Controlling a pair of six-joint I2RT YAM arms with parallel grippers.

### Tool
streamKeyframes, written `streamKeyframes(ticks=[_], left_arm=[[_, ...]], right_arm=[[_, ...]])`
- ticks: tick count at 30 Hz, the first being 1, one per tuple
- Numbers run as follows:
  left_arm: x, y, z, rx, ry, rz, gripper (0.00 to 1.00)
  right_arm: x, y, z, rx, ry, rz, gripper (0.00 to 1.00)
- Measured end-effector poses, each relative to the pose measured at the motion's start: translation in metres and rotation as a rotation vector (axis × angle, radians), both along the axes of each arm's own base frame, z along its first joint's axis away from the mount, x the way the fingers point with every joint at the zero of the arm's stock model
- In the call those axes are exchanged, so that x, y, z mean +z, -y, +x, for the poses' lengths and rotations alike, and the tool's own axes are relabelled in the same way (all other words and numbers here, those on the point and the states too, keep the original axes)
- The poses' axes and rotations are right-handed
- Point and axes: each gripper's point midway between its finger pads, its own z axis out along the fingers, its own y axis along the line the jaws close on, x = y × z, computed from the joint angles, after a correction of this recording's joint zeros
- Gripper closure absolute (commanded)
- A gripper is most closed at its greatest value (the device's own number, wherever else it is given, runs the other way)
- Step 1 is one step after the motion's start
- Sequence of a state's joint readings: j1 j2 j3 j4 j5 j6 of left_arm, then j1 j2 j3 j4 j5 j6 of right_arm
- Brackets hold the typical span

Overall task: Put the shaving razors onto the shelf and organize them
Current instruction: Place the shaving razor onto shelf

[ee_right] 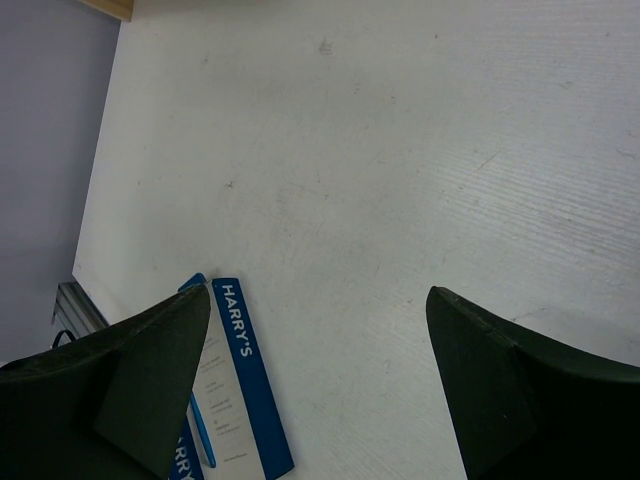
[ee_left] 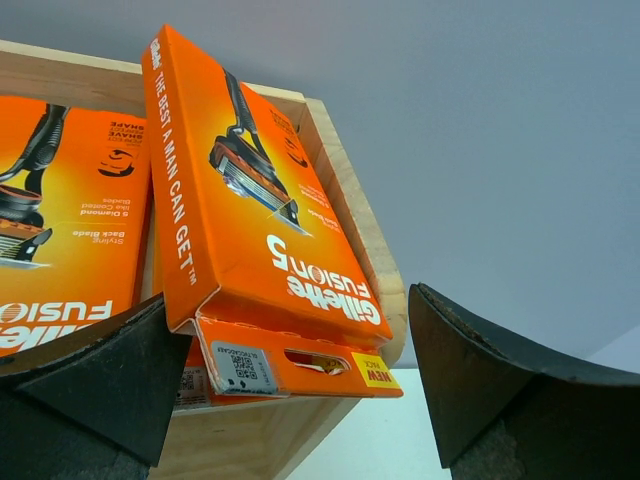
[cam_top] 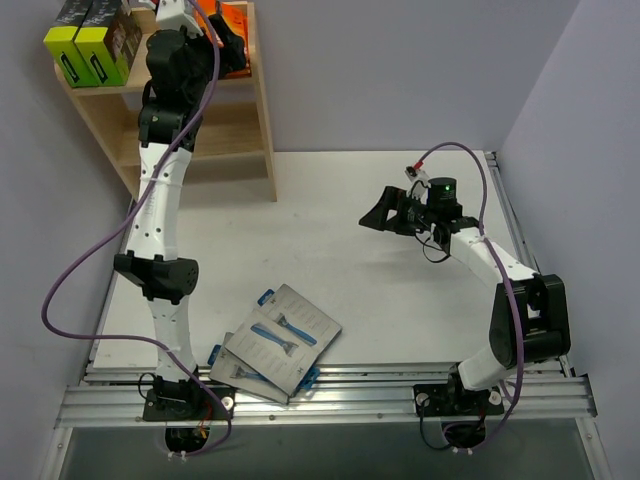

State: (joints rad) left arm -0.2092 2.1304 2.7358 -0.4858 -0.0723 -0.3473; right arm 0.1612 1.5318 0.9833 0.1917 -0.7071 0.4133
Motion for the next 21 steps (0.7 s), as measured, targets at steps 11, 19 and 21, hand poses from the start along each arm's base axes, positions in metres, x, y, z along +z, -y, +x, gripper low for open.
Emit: streamKeyframes(ticks=[11,19,21], left_arm=[[0.001,-0.024,-0.006,0.125,-0.005,0.140,0.06],[0.005,-0.036,-0.011,0.182,-0.002,0.189,0.06],[0.005,-0.036,-0.010,0.182,0.000,0.192,0.06]], right_arm=[[0.000,-0.004,-0.002,0.025,0.013,-0.007,0.14],[0.000,-0.006,-0.003,0.031,0.014,-0.010,0.14],[-0.001,-0.007,-0.003,0.035,0.014,-0.012,0.14]])
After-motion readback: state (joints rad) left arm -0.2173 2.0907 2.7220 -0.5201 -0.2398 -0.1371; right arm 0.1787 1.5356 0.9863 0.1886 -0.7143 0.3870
